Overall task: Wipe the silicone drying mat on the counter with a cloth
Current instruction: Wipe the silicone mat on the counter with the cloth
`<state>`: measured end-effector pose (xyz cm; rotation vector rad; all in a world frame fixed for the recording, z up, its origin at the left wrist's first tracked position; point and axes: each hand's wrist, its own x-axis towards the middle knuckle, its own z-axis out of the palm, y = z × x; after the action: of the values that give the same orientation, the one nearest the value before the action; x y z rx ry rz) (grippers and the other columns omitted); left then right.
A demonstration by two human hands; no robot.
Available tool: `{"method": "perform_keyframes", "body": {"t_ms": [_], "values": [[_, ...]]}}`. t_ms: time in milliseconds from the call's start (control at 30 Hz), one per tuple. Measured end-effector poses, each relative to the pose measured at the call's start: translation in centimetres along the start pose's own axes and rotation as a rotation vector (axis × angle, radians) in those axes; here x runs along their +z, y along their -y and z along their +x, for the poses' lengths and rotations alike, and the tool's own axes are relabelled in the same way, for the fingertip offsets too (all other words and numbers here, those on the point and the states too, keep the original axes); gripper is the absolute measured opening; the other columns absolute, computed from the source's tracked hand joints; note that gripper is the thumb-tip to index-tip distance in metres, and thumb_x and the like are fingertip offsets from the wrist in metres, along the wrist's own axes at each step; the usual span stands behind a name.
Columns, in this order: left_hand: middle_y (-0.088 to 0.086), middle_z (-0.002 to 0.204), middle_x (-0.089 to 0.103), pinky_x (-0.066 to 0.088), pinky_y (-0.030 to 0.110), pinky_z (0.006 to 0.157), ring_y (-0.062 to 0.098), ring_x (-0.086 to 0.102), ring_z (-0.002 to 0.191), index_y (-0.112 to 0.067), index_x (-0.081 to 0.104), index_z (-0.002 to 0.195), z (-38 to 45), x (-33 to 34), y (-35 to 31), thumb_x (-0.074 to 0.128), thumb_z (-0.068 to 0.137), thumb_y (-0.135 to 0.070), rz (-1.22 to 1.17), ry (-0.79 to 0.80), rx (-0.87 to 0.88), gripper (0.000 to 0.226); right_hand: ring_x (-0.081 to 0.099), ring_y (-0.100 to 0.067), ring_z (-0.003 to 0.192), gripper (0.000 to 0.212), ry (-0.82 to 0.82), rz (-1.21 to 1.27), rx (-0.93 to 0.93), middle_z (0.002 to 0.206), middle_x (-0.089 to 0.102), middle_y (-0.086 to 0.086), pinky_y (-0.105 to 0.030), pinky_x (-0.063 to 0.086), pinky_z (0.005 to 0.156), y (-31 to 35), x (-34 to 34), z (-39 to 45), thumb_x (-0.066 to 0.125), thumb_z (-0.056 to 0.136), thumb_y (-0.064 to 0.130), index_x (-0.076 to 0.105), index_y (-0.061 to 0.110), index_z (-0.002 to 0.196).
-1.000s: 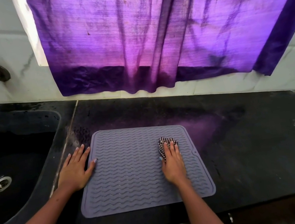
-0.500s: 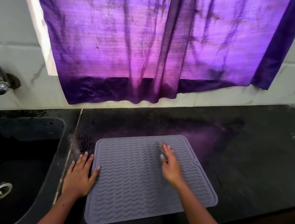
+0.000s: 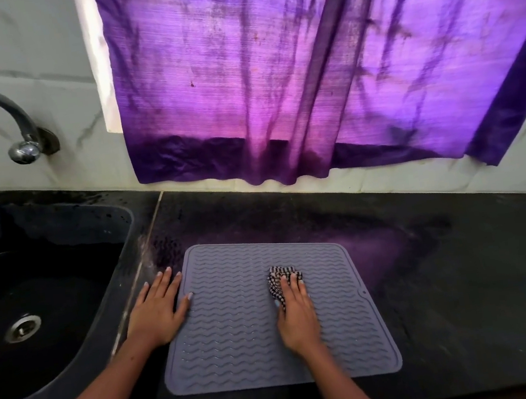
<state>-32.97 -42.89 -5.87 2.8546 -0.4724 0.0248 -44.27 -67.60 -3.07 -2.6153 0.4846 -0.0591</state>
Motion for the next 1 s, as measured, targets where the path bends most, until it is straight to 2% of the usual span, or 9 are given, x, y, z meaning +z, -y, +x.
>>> {"method": "perform_keyframes", "body": {"t_ms": [133,200,367,433,500,633,733,900,1000], "values": [[0.0,0.158,-0.003,-0.005,0.035,0.117,0.013,-0.006,0.145,-0.02,0.002,0.149,0.0,-0.6,-0.3,-0.011,0.072,-0.065,-0.002,0.084,0.002,0.09,0.023,-0.022,0.143,0.05,-0.132,0.491,0.226,0.155,0.025,-0.008,-0.03,0.017,0.117,2.0,-1.2,0.5,0.04,0.099,0.014,0.027,0.011,0.147],[0.001,0.158,-0.007,-0.006,0.035,0.117,0.014,-0.008,0.145,-0.019,-0.002,0.148,-0.1,-0.9,-0.3,-0.006,0.078,-0.057,0.022,0.119,0.01,0.081,0.025,-0.023,0.142,0.051,-0.144,0.543,0.243,0.154,0.027,-0.008,-0.029,0.019,0.116,3.2,-1.5,0.5,0.04,0.099,0.014,0.025,0.011,0.147],[0.0,0.157,-0.007,-0.006,0.035,0.117,0.014,-0.008,0.145,-0.018,-0.002,0.148,-0.4,-0.9,-0.2,-0.02,0.068,-0.058,0.04,0.094,0.039,0.092,-0.003,-0.018,0.147,0.055,0.001,0.146,-0.072,0.159,0.0,-0.005,-0.024,-0.007,0.115,5.5,1.6,-1.0,0.023,0.101,0.027,0.005,0.011,0.15],[0.0,0.157,-0.006,-0.006,0.035,0.117,0.014,-0.007,0.145,-0.018,-0.001,0.148,-0.6,-0.7,-0.2,-0.022,0.066,-0.057,0.036,0.082,0.041,0.094,-0.007,-0.022,0.147,0.071,0.024,-0.056,-0.152,0.159,-0.006,-0.009,-0.028,-0.013,0.113,5.5,3.0,-1.8,0.0,0.087,0.045,-0.002,0.012,0.15],[0.0,0.157,-0.005,-0.007,0.035,0.116,0.014,-0.007,0.145,-0.018,0.0,0.148,-0.6,-0.5,-0.1,-0.021,0.068,-0.056,0.025,0.067,0.034,0.092,-0.009,-0.023,0.147,0.084,0.027,-0.148,-0.179,0.158,-0.009,-0.011,-0.03,-0.014,0.112,5.4,3.4,-1.8,-0.008,0.075,0.051,-0.005,0.013,0.15],[0.001,0.158,-0.002,-0.005,0.036,0.117,0.015,-0.005,0.145,-0.018,0.003,0.149,-0.6,-0.2,-0.2,-0.019,0.071,-0.054,0.039,0.038,0.035,0.088,-0.014,-0.022,0.146,0.065,0.13,-0.19,-0.166,0.157,-0.016,-0.01,-0.033,-0.011,0.116,5.2,3.0,-0.9,0.022,0.098,0.04,-0.009,0.015,0.149],[0.0,0.158,-0.002,-0.005,0.037,0.117,0.016,-0.005,0.145,-0.018,0.004,0.149,-0.7,-0.2,-0.4,-0.018,0.072,-0.055,0.024,0.055,0.027,0.088,-0.016,-0.021,0.145,0.063,0.232,-0.11,-0.173,0.157,-0.018,-0.008,-0.035,-0.009,0.117,4.9,2.4,-0.2,0.025,0.101,0.038,-0.008,0.015,0.149],[0.003,0.157,-0.012,-0.009,0.038,0.117,0.018,-0.012,0.144,-0.017,-0.006,0.148,-0.4,-1.3,-0.5,0.007,0.098,-0.044,0.038,0.214,0.02,0.058,0.016,-0.018,0.145,0.046,0.248,0.687,0.119,0.157,0.017,-0.005,-0.03,0.013,0.118,6.4,-0.4,1.0,0.033,0.102,0.02,0.027,0.011,0.147],[0.003,0.157,-0.012,-0.009,0.038,0.117,0.018,-0.013,0.144,-0.018,-0.007,0.148,-0.9,-1.3,-0.2,0.009,0.098,-0.045,0.046,0.218,0.034,0.059,0.003,-0.018,0.147,0.05,0.217,0.474,0.014,0.158,0.007,-0.001,-0.033,0.002,0.119,7.5,-0.2,-0.1,0.03,0.102,0.026,0.018,0.013,0.149]]}}
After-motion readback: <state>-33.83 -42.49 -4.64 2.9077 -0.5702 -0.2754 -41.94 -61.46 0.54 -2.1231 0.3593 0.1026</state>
